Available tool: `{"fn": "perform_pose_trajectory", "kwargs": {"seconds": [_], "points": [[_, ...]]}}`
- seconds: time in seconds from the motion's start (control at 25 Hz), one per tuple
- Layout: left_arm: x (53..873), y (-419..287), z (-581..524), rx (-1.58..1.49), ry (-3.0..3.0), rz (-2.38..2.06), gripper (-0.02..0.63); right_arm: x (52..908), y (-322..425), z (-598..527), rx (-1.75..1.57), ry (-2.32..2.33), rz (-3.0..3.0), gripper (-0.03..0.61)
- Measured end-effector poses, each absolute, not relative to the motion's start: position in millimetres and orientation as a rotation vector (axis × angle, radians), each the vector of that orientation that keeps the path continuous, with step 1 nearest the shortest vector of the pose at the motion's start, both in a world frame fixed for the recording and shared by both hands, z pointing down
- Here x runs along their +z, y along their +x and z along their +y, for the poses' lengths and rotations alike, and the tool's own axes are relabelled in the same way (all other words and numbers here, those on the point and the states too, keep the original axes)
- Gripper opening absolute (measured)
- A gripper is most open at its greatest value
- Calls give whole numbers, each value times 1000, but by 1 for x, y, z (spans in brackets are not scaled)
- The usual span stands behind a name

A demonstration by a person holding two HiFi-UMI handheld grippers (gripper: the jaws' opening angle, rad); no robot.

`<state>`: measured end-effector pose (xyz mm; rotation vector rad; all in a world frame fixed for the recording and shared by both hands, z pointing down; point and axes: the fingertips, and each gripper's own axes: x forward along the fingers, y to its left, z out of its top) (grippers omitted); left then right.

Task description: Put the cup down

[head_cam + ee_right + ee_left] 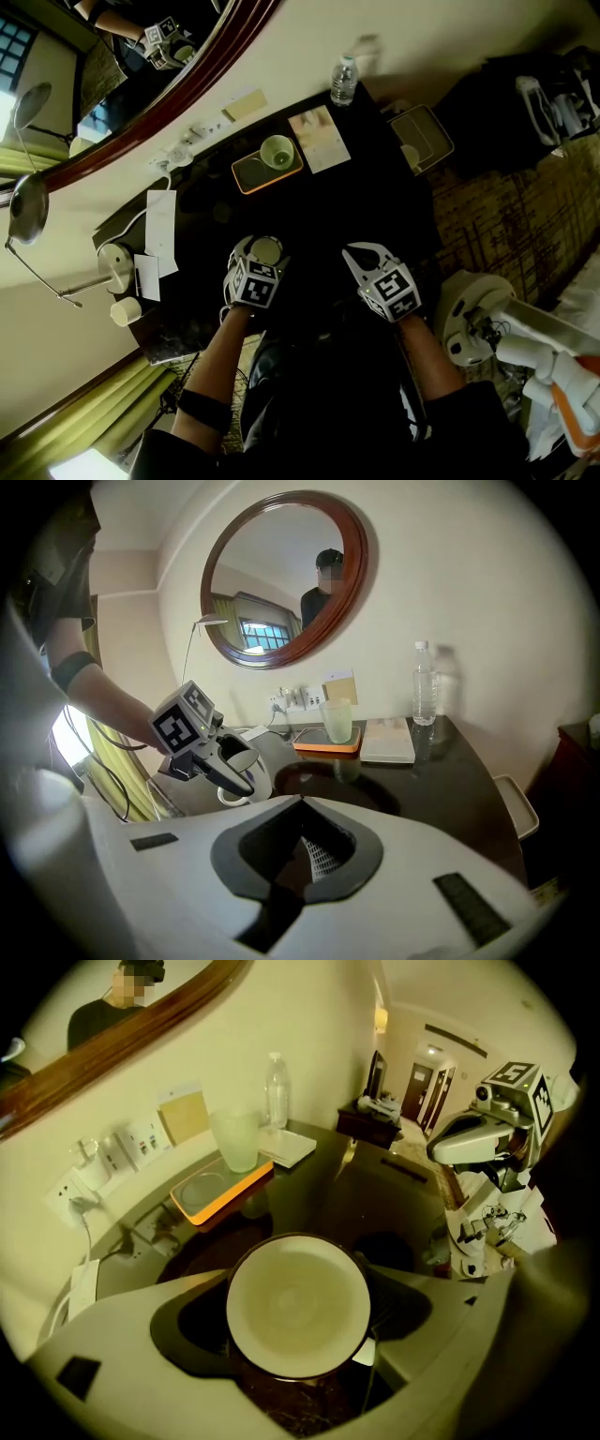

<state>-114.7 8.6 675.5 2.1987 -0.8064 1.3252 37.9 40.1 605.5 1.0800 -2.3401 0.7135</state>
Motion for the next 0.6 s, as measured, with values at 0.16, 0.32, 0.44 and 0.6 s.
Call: {"fn": "perform_pose_trajectory", "kwargs": {"seconds": [0.16, 0.32, 0.44, 0.6], "points": [[673, -114, 0, 1314, 2199, -819, 400, 609, 31, 39, 718, 1037, -2349, 0], [664, -115, -19, 1280, 2212, -844, 399, 602, 16, 33, 703, 985, -2387, 1], [651, -112, -39, 1282, 2232, -842, 400, 595, 6, 28, 671, 934, -2407, 0], [637, -114, -71, 1294, 2265, -848, 400, 586, -8, 21, 622, 885, -2435, 0]]}}
